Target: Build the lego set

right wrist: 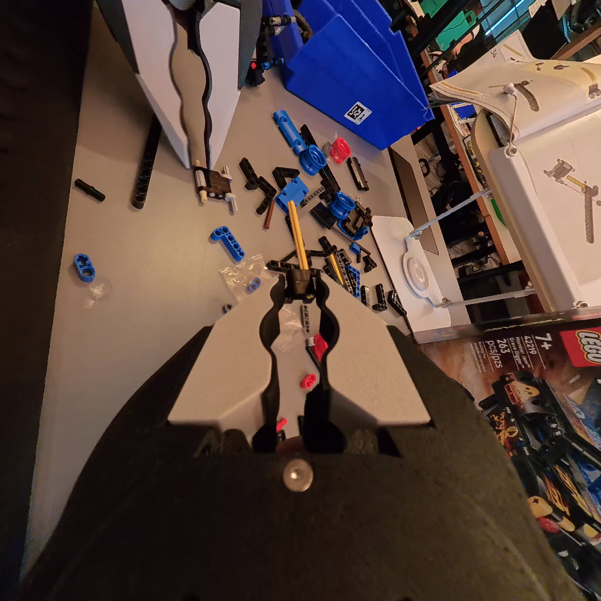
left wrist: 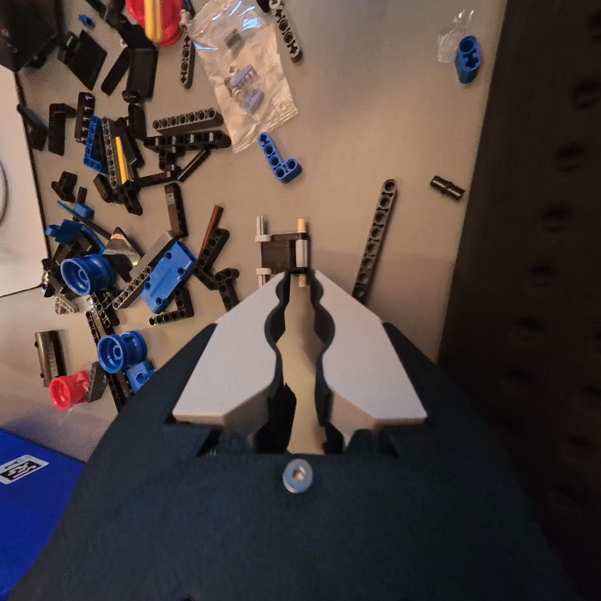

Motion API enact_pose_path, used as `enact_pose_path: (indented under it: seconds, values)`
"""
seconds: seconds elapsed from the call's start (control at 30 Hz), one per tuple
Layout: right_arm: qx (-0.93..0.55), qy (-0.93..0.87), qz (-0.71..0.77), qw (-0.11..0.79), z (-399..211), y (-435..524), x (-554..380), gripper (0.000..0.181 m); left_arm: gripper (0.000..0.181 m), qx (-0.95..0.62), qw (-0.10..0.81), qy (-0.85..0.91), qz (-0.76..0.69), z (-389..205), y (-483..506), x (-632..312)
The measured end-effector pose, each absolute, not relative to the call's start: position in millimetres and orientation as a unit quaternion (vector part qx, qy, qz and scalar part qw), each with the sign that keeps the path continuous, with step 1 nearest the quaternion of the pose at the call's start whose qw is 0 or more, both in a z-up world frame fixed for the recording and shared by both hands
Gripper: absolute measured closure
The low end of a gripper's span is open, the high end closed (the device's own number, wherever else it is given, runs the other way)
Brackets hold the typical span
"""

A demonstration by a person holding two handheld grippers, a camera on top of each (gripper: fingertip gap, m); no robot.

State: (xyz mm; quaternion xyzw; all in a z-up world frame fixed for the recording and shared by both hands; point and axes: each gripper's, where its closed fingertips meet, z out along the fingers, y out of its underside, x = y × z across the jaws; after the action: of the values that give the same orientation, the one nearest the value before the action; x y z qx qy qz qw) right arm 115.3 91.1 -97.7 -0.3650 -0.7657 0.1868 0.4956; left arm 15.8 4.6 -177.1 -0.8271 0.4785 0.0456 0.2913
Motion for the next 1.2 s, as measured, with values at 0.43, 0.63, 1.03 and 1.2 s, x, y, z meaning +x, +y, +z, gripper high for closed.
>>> enact_pose_path:
  seconds: [0.43, 0.63, 1.03, 1.2]
  values:
    - [-0.366, -0.765, 0.186, 0.495, -97.6, 92.4, 113.7, 0.164, 0.179, -0.822, 0.310, 0.476, 0.036, -174.9, 3.2, 18.6]
    - [-0.363, -0.765, 0.187, 0.498, -95.7, 91.1, 113.1, 0.164, 0.179, -0.815, 0.353, 0.460, -0.019, -156.6, 1.7, 28.5]
    - [-0.340, -0.765, 0.191, 0.513, -87.8, 81.7, 110.7, 0.164, 0.178, -0.746, 0.461, 0.430, -0.213, -104.4, -8.7, 52.4]
    - [-0.328, -0.762, 0.200, 0.521, -81.9, 76.5, 110.7, 0.164, 0.179, -0.711, 0.488, 0.435, -0.258, -88.3, -14.2, 58.7]
